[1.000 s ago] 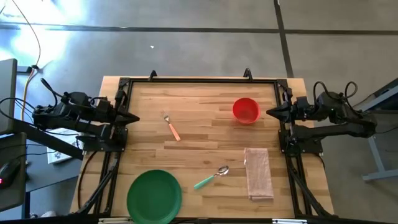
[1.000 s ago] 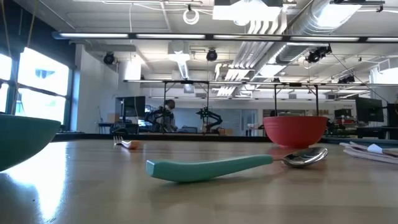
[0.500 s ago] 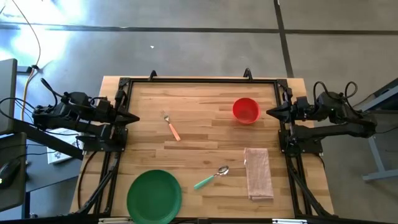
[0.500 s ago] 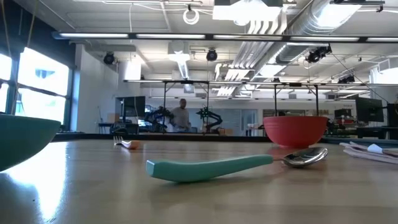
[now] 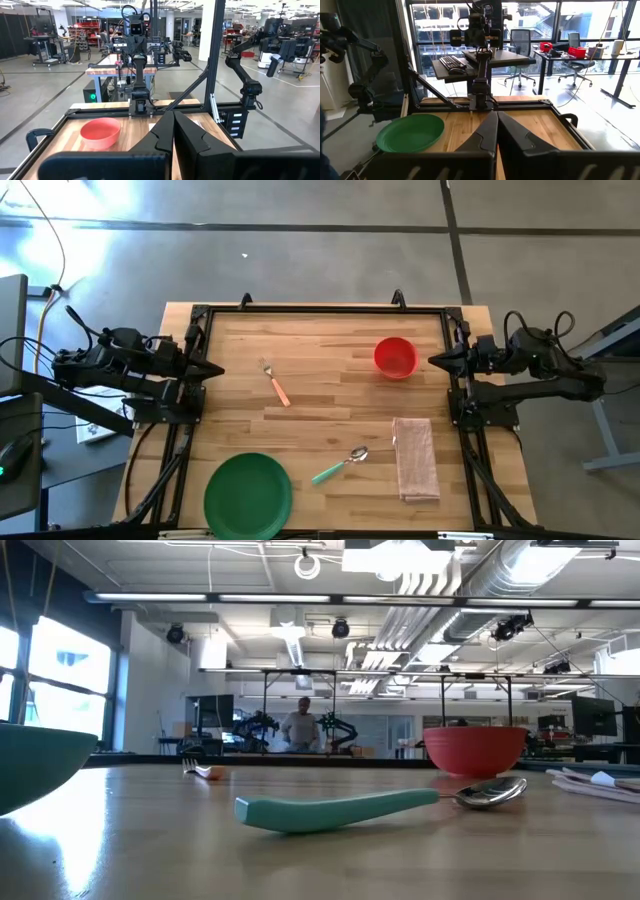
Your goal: Set table place
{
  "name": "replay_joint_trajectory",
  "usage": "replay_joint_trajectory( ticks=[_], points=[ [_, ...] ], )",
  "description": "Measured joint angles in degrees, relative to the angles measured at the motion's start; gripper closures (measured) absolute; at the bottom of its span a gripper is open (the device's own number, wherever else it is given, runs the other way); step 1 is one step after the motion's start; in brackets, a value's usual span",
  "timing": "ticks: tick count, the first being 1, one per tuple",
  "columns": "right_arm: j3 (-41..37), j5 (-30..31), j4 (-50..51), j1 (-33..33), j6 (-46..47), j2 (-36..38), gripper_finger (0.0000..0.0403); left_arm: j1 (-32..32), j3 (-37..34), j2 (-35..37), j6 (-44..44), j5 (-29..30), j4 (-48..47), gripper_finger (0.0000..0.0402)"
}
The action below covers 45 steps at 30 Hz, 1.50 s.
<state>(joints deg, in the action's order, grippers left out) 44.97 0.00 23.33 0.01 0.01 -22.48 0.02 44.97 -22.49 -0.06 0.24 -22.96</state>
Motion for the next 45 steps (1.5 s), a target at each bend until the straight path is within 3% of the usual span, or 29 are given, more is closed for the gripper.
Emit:
replay_joint_trajectory(
  ticks=[26, 36, 45],
  points=[
    [0.0, 0.0, 0.0, 0.0, 0.0, 0.0, 0.0402, 0.0, 0.0, 0.0, 0.0, 0.0, 0.0, 0.0401],
    [0.0, 1.5, -0.9, 0.0, 1.5, 0.0, 0.0402, 0.0, 0.0, 0.0, 0.4, 6.3, 0.0, 0.0401],
    [0.0, 3.1, -5.3, 0.0, 4.0, 0.0, 0.0402, 0.0, 0.0, -0.6, 0.4, 17.3, 0.3, 0.0401]
  ],
)
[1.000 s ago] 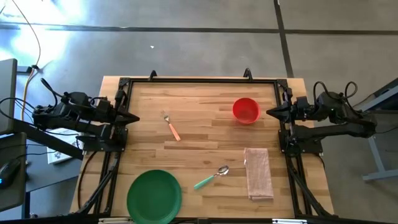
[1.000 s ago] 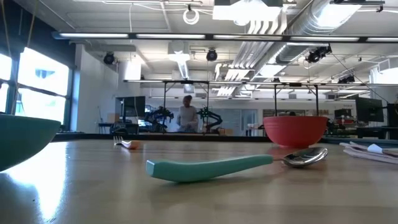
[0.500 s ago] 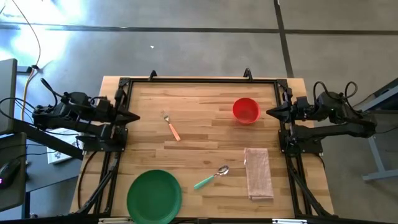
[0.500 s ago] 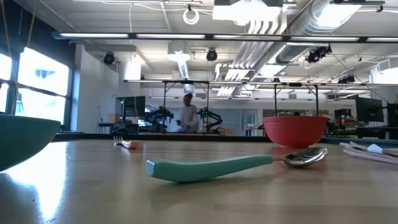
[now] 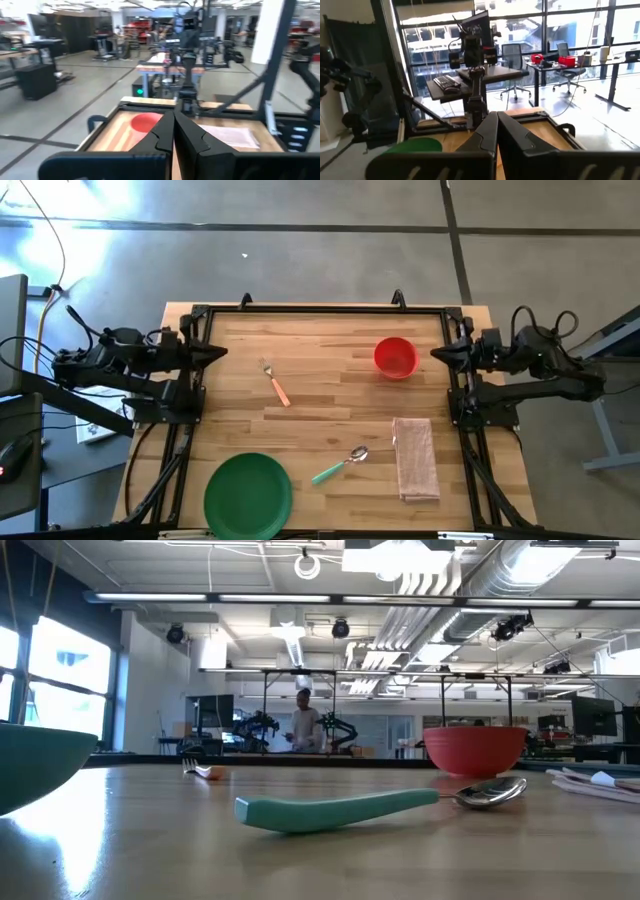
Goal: Set table place
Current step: Put the orange bowl on the green plate
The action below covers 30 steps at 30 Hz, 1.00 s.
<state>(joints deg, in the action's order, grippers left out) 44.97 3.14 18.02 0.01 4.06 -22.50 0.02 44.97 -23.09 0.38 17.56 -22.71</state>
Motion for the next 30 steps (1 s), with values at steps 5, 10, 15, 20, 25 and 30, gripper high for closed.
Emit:
replay_joint_trajectory(
  ticks=[5, 10, 15, 20, 25, 30],
  points=[
    [0.0, 5.6, 0.1, 0.0, 2.3, -0.1, 0.0402, 0.0, 0.0, 0.0, 3.5, 3.2, -0.2, 0.0401],
    [0.0, 9.5, 0.3, 0.0, 4.1, -0.7, 0.0402, 0.0, 0.0, -0.1, 4.4, 3.2, -0.2, 0.0401],
    [0.0, 9.7, 0.2, 0.0, 5.5, -1.2, 0.0402, 0.0, 0.0, -0.1, 4.5, 3.2, -0.2, 0.0401],
    [0.0, 9.7, -0.7, 0.0, 6.5, -1.6, 0.0402, 0.0, 0.0, -0.1, 4.5, 3.2, -0.8, 0.0401],
    [0.0, 10.0, 0.9, 0.0, 12.0, -3.1, 0.0402, 0.0, 0.0, -0.1, 4.5, 3.2, -1.5, 0.0401],
    [0.0, 11.5, 3.7, -0.1, 16.9, -8.2, 0.0402, 0.0, 0.0, -0.1, 4.6, 3.2, -1.5, 0.0401]
  ],
)
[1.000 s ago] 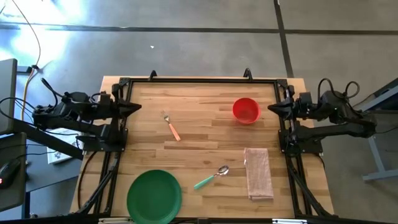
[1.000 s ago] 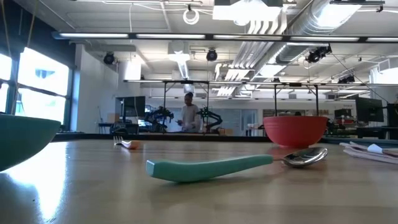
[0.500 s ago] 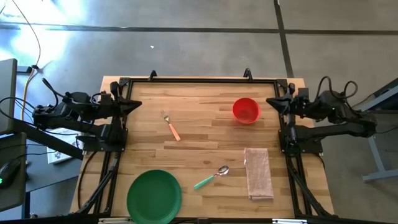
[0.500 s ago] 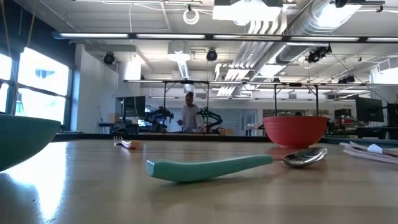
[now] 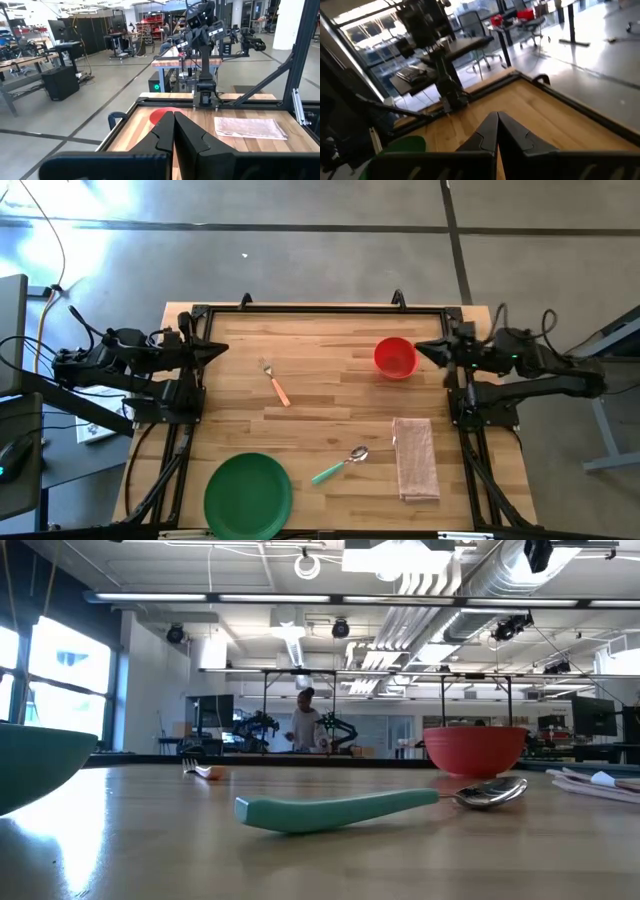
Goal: Set table place
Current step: Put the orange bowl on the green plate
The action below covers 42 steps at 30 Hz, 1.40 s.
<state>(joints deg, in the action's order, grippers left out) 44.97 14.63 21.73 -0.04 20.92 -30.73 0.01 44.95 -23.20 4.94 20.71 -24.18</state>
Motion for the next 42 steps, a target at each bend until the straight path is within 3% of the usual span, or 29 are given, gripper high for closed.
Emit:
replay_joint_trajectory(
  ticks=[4, 10, 18, 24, 42],
  points=[
    [1.2, -1.1, 3.0, -1.5, 3.9, -5.4, 0.0402, 0.0, 0.0, 0.0, 1.6, 0.0, 0.0, 0.0401],
    [10.4, -5.4, 14.0, -5.9, 5.3, -15.7, 0.0377, 0.0, 0.0, 0.0, 2.4, 0.7, 0.1, 0.0401],
    [28.5, -3.7, 42.5, -13.1, 9.2, -31.8, 0.0293, 0.0, 0.0, 0.0, 3.8, 1.0, 0.0, 0.0401],
    [29.5, 2.0, 60.4, -19.1, 17.2, -39.1, 0.0270, 0.0, 0.0, 0.0, 4.0, 1.0, 0.0, 0.0401],
    [5.1, -3.4, 38.0, -35.6, 10.8, -39.8, 0.0268, 0.0, 0.0, 0.0, 4.0, 1.0, -1.4, 0.0401]
  ],
)
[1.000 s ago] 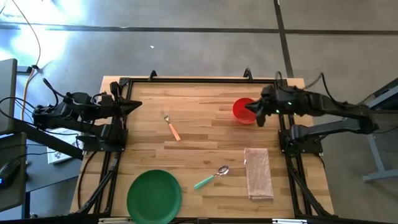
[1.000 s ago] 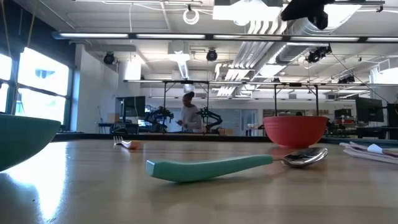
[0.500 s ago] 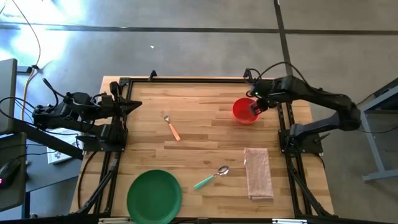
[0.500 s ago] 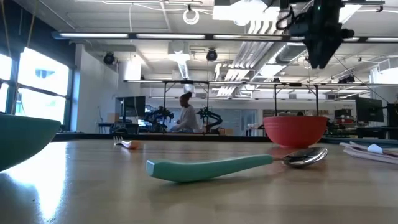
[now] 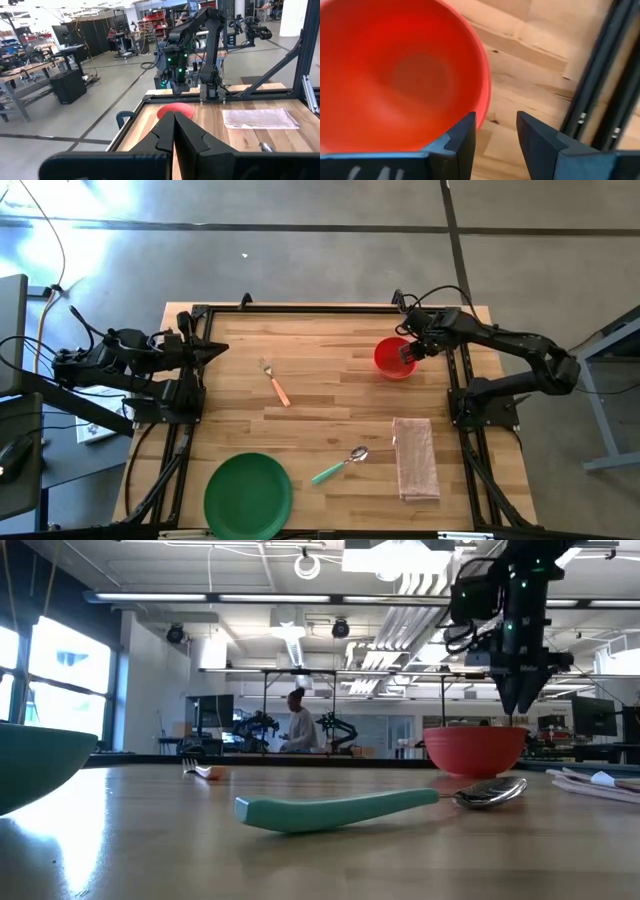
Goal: Set table place
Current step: Put the orange bowl on the green plate
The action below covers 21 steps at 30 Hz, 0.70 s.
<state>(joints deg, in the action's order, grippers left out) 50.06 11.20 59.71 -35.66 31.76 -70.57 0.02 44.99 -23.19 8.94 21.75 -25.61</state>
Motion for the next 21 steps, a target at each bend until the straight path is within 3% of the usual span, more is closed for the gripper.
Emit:
replay_joint_trajectory(
  ticks=[8, 21],
  points=[
    [-5.0, -1.8, -5.6, -2.7, -2.2, 0.0, 0.0268, 0.0, 0.0, 0.0, -0.2, 0.1, -0.1, 0.0401],
    [-6.4, -2.7, -7.5, -2.7, -2.5, 0.0, 0.0268, 0.0, 0.0, 0.0, -0.3, 0.1, -0.1, 0.0401]
  ],
)
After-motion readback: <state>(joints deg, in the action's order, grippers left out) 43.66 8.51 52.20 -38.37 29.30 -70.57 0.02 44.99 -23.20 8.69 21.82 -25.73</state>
